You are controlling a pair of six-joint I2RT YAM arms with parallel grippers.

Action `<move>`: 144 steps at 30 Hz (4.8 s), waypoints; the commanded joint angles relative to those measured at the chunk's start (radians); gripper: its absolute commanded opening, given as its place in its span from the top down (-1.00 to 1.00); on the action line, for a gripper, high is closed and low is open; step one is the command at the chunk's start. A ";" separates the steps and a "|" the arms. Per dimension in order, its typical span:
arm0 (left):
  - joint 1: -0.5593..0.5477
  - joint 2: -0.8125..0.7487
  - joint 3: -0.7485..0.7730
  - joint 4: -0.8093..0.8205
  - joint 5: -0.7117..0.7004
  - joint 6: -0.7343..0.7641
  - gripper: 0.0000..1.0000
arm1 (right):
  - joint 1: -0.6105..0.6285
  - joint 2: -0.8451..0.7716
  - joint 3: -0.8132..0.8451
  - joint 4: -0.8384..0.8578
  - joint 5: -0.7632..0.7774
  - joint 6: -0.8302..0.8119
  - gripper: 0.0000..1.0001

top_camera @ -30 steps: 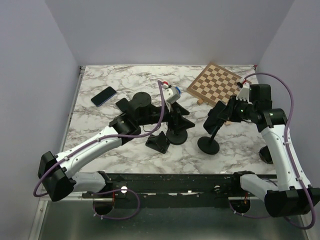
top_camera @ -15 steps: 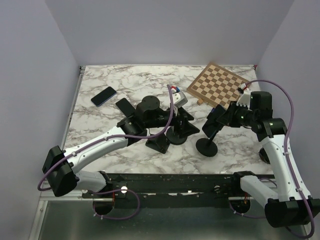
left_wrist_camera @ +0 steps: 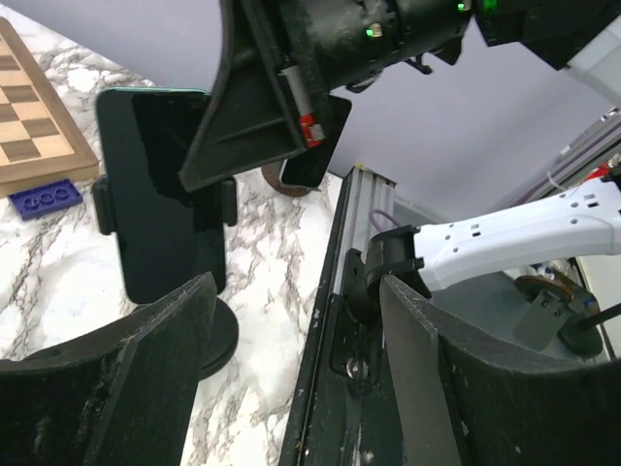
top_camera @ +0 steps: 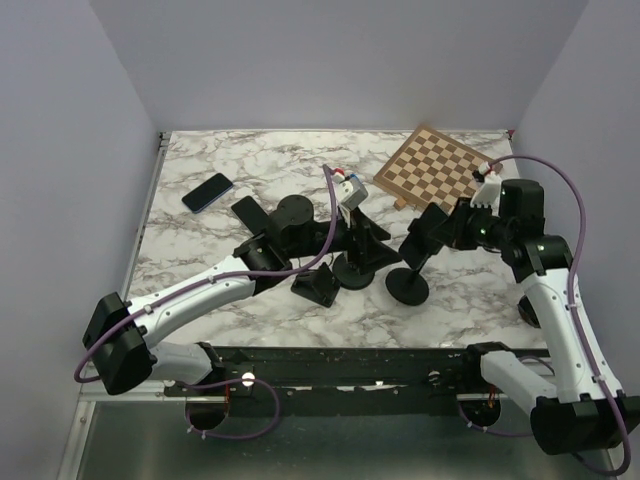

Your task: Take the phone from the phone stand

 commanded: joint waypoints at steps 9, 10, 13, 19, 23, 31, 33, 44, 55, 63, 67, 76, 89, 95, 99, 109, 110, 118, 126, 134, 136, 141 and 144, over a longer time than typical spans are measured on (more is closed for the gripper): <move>-0.002 -0.056 0.006 0.052 0.015 -0.040 -0.52 | 0.003 0.201 0.151 0.281 0.093 -0.008 0.76; -0.002 -0.063 0.027 0.007 0.021 -0.008 -0.52 | 0.003 0.205 0.141 0.306 0.087 -0.006 0.76; 0.000 -0.085 0.122 -0.140 0.014 0.097 -0.52 | 0.005 0.201 0.110 0.325 0.086 -0.026 0.75; 0.061 -0.156 0.145 -0.208 -0.012 0.193 -0.57 | 0.012 0.178 0.063 0.248 0.171 -0.031 0.47; 0.125 -0.202 0.088 -0.159 0.009 0.149 -0.58 | 0.022 0.166 0.061 0.195 0.171 -0.017 0.26; 0.181 -0.290 0.073 -0.212 0.028 0.146 -0.58 | 0.029 0.160 0.085 0.058 0.220 0.003 -0.44; 0.180 -0.312 0.066 -0.221 0.009 0.161 -0.58 | 0.028 0.154 0.090 0.024 0.222 0.023 -0.56; 0.181 -0.309 0.076 -0.252 -0.006 0.166 -0.59 | 0.029 0.130 0.258 -0.248 0.122 0.102 -1.00; 0.181 -0.301 0.062 -0.233 0.015 0.142 -0.59 | 0.066 0.369 0.499 -0.336 0.148 0.005 -0.41; 0.177 -0.285 0.074 -0.263 -0.001 0.168 -0.59 | 0.248 0.468 0.516 -0.374 0.346 -0.010 -0.24; 0.176 -0.278 0.076 -0.264 0.003 0.167 -0.59 | 0.284 0.488 0.537 -0.378 0.485 -0.019 -0.03; 0.174 -0.279 0.072 -0.259 0.005 0.165 -0.58 | 0.366 0.570 0.593 -0.375 0.501 -0.110 0.75; 0.173 -0.273 0.063 -0.239 0.026 0.144 -0.58 | 0.503 0.547 0.571 -0.379 0.145 -0.619 0.99; 0.168 -0.267 0.060 -0.237 0.023 0.144 -0.58 | 0.503 0.459 0.466 -0.355 0.168 -0.731 0.98; 0.168 -0.262 0.058 -0.234 0.030 0.136 -0.58 | 0.503 0.447 0.434 -0.342 0.230 -0.765 0.99; 0.167 -0.270 0.055 -0.237 0.011 0.147 -0.58 | 0.502 0.451 0.450 -0.272 0.366 -0.612 -0.89; 0.166 -0.269 0.057 -0.239 0.013 0.147 -0.58 | 0.503 0.443 0.456 -0.272 0.361 -0.601 -1.00; 0.165 -0.277 0.057 -0.243 0.000 0.156 -0.58 | 0.503 0.413 0.547 -0.289 0.627 -0.262 -1.00; 0.165 -0.278 0.057 -0.256 -0.022 0.178 -0.58 | 0.502 0.282 0.540 -0.276 0.762 0.041 -1.00; 0.165 -0.271 0.053 -0.262 -0.057 0.187 -0.58 | 0.502 0.073 0.291 -0.096 0.980 0.461 -1.00; 0.165 -0.269 0.053 -0.265 -0.071 0.190 -0.58 | 0.502 0.093 0.297 -0.132 0.992 0.497 -1.00; 0.165 -0.256 0.052 -0.265 -0.072 0.189 -0.58 | 0.503 0.148 0.311 -0.140 0.852 0.484 -1.00; 0.165 -0.250 0.054 -0.265 -0.070 0.188 -0.58 | 0.504 0.200 0.330 -0.234 0.950 0.515 -1.00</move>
